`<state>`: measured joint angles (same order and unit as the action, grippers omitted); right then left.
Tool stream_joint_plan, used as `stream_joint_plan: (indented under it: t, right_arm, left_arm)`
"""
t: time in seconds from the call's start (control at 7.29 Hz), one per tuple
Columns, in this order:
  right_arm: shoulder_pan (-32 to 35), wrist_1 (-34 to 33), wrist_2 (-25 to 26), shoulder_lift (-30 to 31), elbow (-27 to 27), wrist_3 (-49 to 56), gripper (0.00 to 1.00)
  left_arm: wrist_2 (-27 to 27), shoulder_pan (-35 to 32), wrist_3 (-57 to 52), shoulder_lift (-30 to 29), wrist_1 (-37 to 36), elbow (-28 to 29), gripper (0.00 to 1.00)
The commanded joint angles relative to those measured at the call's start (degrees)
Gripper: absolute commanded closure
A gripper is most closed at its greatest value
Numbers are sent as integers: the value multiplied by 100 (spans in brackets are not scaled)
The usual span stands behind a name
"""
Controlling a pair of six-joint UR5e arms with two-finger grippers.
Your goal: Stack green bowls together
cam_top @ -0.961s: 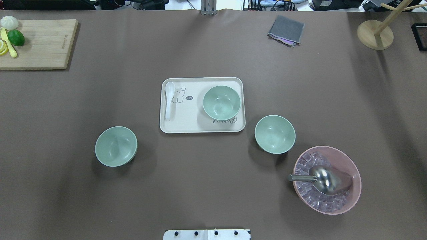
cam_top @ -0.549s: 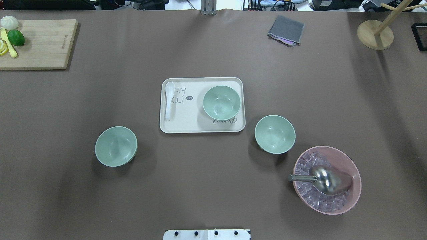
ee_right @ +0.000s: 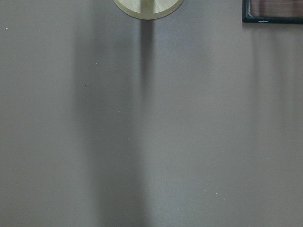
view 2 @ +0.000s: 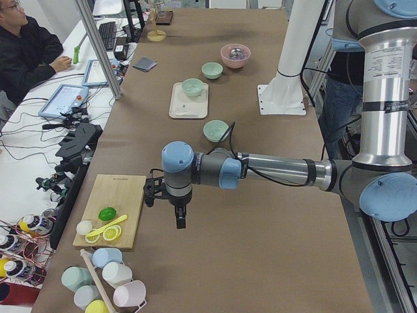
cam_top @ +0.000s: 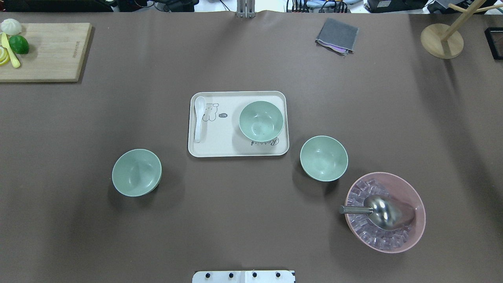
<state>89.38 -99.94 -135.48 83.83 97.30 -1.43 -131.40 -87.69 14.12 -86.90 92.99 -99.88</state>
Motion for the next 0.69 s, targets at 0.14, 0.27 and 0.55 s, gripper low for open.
stream_joint_plan:
  t: [0.14,0.27,0.55]
  right_arm:
    - [0,1,-31,-33,26,2,0]
    - [0,1,-49,-33,35,2,0]
    - [0,1,-102,-33,44,2,0]
  left_arm:
    - [-884,786,55,-238,1073,-376,2]
    - [-1096,1050,926,-266,1734,-253,2]
    - [-1055,1971,2450,-1070,1750,-67,2]
